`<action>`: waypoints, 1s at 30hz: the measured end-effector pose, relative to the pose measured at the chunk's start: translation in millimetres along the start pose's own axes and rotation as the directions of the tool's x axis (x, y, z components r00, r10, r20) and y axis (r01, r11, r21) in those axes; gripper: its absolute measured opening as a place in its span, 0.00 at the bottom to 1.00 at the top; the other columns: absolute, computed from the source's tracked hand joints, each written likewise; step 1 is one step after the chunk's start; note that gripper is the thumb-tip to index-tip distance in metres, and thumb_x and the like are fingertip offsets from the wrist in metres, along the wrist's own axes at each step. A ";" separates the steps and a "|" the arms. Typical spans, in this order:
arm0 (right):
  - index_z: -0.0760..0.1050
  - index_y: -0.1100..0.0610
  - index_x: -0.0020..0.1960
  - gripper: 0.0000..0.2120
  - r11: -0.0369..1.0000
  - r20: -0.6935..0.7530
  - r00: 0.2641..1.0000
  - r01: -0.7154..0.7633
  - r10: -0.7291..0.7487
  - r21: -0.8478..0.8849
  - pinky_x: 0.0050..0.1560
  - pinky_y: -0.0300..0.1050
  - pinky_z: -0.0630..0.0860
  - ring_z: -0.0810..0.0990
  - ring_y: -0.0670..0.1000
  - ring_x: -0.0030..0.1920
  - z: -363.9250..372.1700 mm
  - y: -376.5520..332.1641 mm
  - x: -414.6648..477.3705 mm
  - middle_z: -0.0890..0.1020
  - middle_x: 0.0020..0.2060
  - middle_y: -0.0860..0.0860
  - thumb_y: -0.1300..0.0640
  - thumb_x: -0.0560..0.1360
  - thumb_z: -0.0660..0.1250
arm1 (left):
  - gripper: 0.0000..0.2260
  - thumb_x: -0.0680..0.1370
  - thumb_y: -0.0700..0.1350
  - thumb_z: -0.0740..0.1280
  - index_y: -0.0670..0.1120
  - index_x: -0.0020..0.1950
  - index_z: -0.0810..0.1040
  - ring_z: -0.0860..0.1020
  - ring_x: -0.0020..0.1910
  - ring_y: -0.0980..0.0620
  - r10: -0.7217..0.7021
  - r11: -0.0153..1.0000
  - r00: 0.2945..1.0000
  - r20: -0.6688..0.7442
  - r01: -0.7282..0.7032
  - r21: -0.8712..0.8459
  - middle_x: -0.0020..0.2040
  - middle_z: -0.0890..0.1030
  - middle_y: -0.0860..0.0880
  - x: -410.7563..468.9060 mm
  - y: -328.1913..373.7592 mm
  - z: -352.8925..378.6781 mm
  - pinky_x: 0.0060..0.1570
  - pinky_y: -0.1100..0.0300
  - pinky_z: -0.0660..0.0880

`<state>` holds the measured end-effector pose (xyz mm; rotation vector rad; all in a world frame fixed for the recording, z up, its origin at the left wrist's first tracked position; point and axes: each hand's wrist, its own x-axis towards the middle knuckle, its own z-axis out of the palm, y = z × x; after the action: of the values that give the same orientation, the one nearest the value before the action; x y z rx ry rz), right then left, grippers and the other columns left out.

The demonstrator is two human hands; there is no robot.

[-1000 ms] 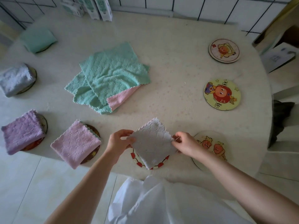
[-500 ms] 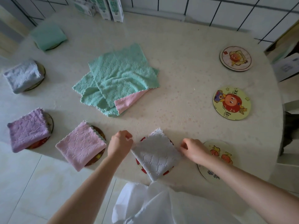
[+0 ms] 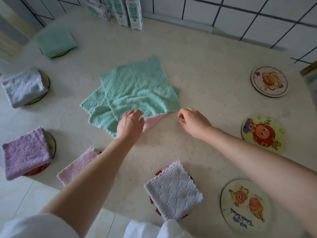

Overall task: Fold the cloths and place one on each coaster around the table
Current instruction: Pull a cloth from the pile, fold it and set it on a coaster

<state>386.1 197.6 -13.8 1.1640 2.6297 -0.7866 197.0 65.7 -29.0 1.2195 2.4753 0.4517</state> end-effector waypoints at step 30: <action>0.71 0.54 0.53 0.05 0.995 -0.303 0.948 0.101 -0.099 -0.009 0.37 0.45 0.67 0.78 0.57 0.45 -51.0 -38.1 94.2 0.81 0.46 0.53 0.57 0.78 0.59 | 0.05 0.78 0.42 0.63 0.44 0.43 0.75 0.76 0.40 0.48 0.026 0.998 0.999 -0.019 -0.025 0.061 0.41 0.75 0.49 34.9 -48.5 -10.8 0.35 0.54 0.77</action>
<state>297.2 263.6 12.3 1.2504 2.9580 -0.6813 138.7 64.3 -45.7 1.2772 2.5102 0.3997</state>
